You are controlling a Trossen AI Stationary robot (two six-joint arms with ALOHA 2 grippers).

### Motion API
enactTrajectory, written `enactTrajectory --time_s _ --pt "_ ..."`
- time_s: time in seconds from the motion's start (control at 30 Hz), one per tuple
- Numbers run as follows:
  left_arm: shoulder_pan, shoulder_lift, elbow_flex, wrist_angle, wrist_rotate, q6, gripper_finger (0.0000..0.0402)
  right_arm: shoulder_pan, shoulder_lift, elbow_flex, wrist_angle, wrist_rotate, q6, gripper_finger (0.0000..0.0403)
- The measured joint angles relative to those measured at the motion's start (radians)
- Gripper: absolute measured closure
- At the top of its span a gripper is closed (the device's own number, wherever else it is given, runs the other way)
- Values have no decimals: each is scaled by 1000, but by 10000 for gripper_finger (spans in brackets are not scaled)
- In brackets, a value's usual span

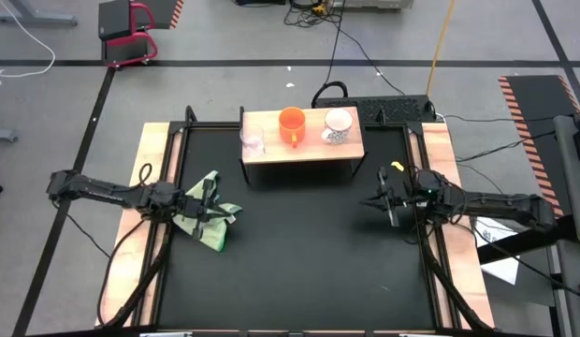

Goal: Stack small to large cups/mugs on shelf
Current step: Return to Home Position

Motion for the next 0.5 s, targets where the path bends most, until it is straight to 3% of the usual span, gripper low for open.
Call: enactTrajectory --time_s 0.1,0.33,0.5 --pt "-73 0 0 -6 -70 2 397 77 -5 0 0 46 7 403" --pt "-191 0 0 -15 -99 8 396 229 -9 0 -5 111 -9 403" --pt "-200 0 0 -45 -276 -23 391 261 -9 0 -4 131 -53 403"
